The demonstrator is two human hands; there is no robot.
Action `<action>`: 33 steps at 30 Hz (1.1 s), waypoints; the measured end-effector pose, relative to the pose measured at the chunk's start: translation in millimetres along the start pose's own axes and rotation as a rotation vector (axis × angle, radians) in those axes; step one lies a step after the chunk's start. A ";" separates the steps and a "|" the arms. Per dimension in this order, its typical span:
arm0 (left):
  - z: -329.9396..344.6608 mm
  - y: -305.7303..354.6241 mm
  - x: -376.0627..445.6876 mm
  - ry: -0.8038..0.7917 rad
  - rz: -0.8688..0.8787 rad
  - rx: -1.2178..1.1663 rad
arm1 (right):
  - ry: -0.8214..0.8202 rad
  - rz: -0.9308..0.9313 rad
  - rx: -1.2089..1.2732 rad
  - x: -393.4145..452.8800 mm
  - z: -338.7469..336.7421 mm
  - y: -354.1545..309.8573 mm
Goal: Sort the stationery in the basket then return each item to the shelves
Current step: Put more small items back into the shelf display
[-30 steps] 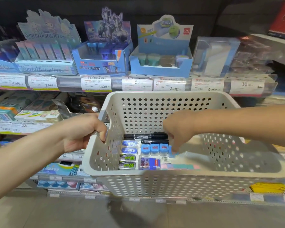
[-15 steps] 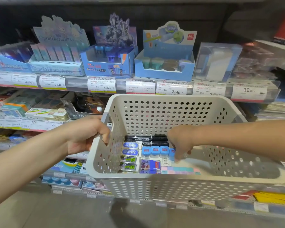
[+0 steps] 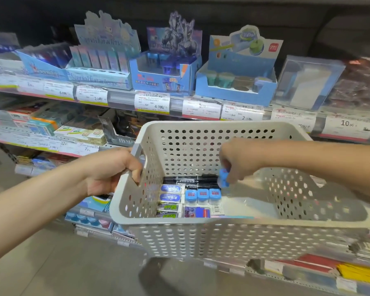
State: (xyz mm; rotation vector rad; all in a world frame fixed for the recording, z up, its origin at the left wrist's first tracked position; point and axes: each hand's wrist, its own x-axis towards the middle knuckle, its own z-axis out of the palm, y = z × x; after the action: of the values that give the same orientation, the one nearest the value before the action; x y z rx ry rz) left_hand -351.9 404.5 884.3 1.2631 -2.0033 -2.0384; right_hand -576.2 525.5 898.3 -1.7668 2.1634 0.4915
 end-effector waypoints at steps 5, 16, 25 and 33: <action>-40.8 3.5 1.5 -0.021 0.026 0.038 | 0.302 -0.073 0.273 -1.3 -64.1 -20.4; -140.2 16.8 -2.1 -0.080 0.105 0.123 | 0.873 0.217 0.315 62.8 -175.5 -64.8; -175.2 14.3 8.0 -0.121 0.095 0.147 | 0.593 0.409 0.040 92.4 -197.2 -98.6; -173.0 20.8 12.3 -0.151 0.097 0.116 | 0.508 0.406 -0.072 88.0 -209.8 -108.5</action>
State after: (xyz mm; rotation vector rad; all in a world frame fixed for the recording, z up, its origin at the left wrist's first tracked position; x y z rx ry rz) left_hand -277.6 250.7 921.2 1.0340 -2.2303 -2.0567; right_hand -490.8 335.0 1039.7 -1.6150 2.9168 0.2205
